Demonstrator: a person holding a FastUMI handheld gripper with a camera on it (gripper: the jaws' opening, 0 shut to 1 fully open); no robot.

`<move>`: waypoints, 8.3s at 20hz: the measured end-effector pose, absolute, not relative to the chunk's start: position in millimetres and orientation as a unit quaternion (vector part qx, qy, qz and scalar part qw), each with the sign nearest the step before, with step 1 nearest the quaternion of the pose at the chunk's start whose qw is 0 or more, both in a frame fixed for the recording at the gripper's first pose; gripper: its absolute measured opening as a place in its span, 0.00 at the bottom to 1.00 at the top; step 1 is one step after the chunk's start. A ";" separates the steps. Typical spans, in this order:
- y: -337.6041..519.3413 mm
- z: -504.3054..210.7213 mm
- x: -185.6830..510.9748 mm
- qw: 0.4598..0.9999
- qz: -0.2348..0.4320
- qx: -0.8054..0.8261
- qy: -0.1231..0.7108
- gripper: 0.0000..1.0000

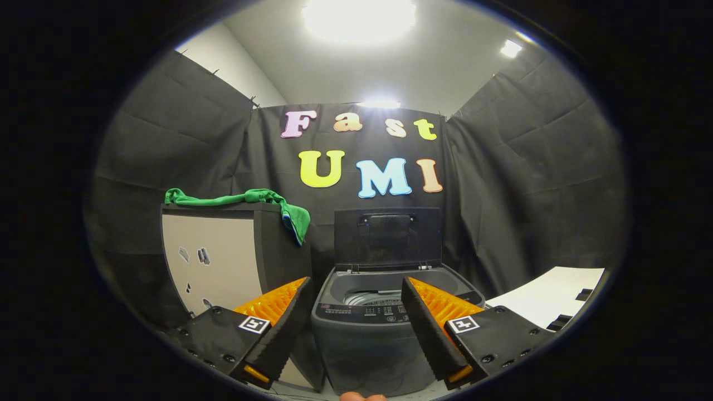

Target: Put the clothes into the washing machine and then close the washing machine lid.

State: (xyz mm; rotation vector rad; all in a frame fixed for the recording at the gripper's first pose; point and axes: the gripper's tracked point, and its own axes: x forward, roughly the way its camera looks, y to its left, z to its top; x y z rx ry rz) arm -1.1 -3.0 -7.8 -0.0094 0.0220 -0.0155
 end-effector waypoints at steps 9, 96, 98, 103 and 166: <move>7.8 -4.0 3.0 1.000 -0.003 -0.018 0.011 1.00; 368.3 79.2 275.9 0.905 0.251 -0.057 0.339 0.01; 369.9 87.5 273.7 0.907 0.256 -0.051 0.330 0.01; 364.5 121.8 279.8 0.920 0.265 -0.052 0.284 0.01; -114.5 149.4 337.7 0.987 0.049 0.008 0.154 0.01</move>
